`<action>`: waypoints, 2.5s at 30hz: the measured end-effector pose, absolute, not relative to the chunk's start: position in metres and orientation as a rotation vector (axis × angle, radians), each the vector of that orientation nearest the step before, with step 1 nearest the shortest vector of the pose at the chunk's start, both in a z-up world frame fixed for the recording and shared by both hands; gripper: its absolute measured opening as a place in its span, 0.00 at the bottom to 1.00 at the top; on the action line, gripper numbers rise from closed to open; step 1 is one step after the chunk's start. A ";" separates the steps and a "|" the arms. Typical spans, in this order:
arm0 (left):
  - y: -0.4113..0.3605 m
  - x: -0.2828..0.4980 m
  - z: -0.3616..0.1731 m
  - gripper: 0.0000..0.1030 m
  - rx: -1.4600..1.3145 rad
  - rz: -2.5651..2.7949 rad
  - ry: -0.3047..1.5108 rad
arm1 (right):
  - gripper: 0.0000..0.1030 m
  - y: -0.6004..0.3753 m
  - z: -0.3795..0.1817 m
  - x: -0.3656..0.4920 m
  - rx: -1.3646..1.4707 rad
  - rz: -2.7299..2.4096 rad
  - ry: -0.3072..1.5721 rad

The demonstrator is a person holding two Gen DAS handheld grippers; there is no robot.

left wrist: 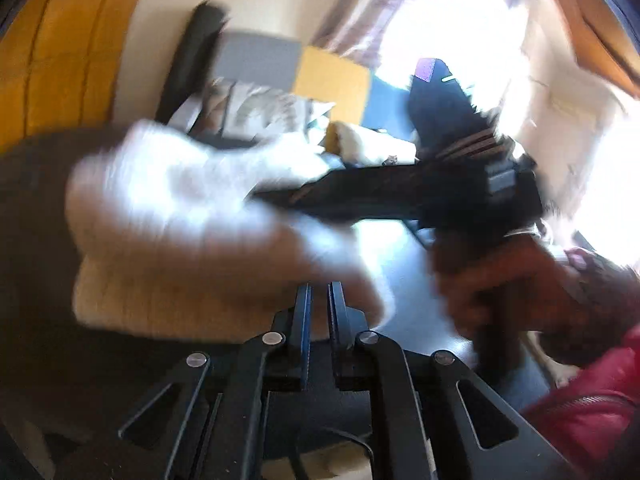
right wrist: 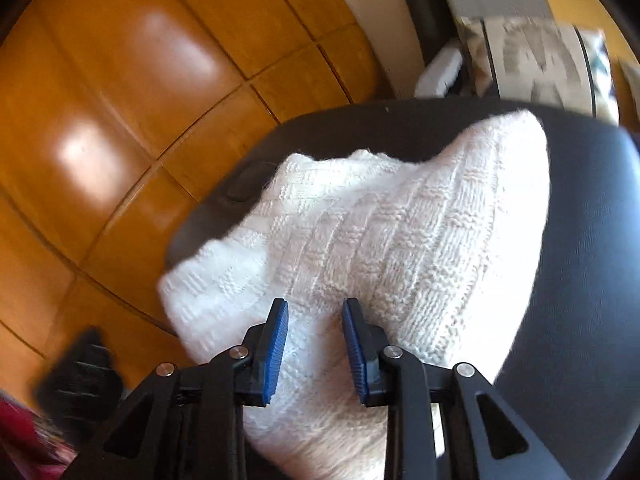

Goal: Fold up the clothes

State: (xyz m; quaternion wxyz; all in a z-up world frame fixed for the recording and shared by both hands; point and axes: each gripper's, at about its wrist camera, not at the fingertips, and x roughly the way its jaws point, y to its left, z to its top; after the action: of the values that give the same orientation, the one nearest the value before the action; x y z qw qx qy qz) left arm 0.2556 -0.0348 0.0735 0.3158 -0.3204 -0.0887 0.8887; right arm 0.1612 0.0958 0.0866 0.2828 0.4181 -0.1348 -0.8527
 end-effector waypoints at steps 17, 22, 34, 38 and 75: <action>-0.058 0.187 0.084 0.13 -0.898 2.686 -0.049 | 0.23 0.138 0.082 0.168 0.947 -2.325 -0.719; -0.076 0.179 0.048 0.13 -0.958 2.754 -0.001 | 0.20 0.091 0.089 0.191 0.919 -2.371 -0.324; -0.072 0.190 0.060 0.14 -0.809 2.800 0.140 | 0.15 0.075 0.044 0.188 1.101 -2.296 -0.171; -0.076 0.197 0.081 0.18 -0.759 2.821 0.100 | 0.17 0.093 0.060 0.186 1.054 -2.342 -0.273; -0.062 0.073 0.072 1.00 -1.165 2.694 -0.288 | 0.19 0.142 0.088 0.098 1.010 -2.453 -0.421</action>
State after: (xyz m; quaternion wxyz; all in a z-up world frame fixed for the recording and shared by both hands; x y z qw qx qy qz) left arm 0.0729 -0.0623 0.0715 0.0962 -0.3932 -0.0971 0.9092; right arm 0.0977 0.1424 0.0875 0.2258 0.3662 -0.1528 -0.8897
